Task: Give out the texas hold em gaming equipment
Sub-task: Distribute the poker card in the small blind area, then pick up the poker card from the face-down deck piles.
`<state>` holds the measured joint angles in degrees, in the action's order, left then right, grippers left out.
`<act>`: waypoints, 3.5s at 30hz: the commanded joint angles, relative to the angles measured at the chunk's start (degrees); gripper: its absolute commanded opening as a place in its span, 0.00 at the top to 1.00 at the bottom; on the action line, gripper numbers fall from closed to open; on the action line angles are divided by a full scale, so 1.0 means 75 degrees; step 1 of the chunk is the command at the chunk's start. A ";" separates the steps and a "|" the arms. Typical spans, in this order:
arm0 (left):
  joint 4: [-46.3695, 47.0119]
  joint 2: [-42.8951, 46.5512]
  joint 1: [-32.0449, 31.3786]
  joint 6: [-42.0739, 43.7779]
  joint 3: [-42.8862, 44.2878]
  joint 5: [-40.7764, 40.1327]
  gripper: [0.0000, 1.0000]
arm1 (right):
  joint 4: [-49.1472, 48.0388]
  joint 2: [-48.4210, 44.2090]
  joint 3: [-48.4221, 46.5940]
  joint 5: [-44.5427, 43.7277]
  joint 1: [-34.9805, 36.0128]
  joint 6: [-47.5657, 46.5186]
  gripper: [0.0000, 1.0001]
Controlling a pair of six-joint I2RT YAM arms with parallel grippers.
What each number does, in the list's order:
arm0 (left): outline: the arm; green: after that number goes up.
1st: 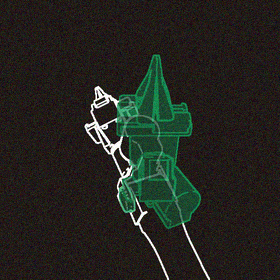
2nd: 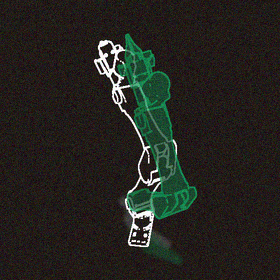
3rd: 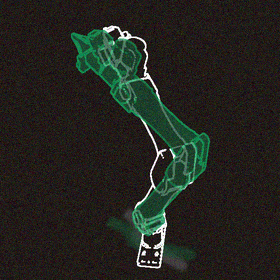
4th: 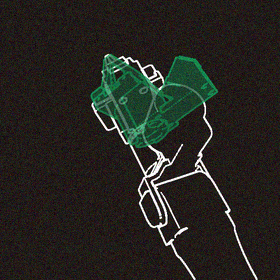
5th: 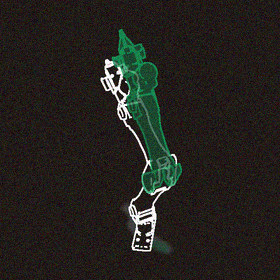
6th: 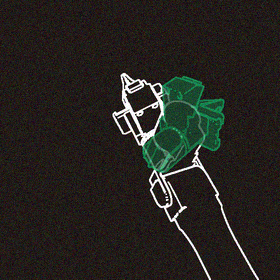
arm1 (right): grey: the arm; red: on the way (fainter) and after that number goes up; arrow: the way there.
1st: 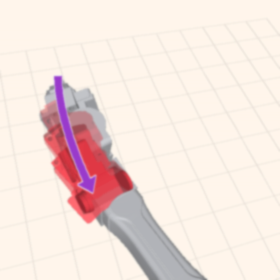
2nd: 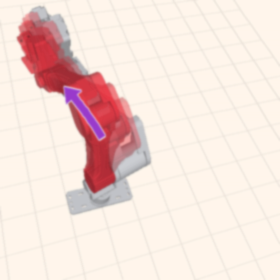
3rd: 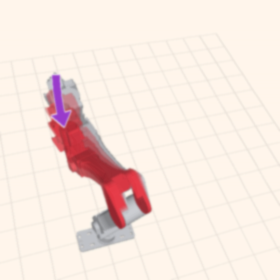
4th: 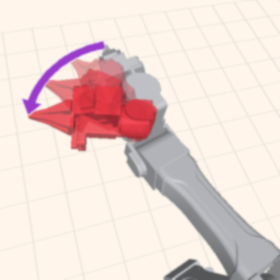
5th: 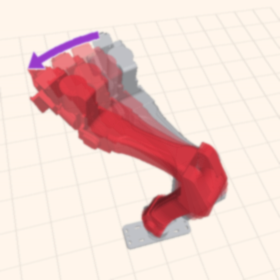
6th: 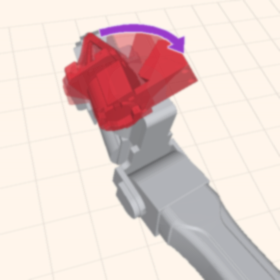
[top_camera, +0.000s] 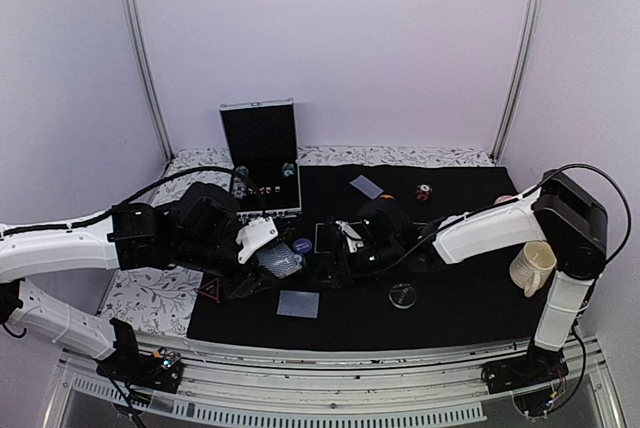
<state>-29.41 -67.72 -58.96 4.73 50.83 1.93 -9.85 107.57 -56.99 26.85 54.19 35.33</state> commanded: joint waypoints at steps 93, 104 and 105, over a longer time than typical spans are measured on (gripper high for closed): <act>0.0101 -0.0029 0.0098 0.0141 -0.0033 0.0122 0.56 | 0.1302 -0.1731 -0.1205 -0.0217 0.0506 -0.2984 0.98; 0.0101 -0.0043 0.0099 0.0151 -0.0027 0.0113 0.56 | 0.1719 -0.2503 -0.0895 -0.0446 0.0409 -0.3050 0.98; 0.0101 -0.0047 0.0093 0.0144 -0.0027 0.0108 0.56 | 0.1750 -0.2619 -0.0832 -0.0465 0.0358 -0.3041 0.98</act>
<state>-30.02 -67.64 -58.72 5.56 50.61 2.31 1.39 92.29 -64.93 24.99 58.02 12.91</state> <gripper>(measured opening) 0.440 0.022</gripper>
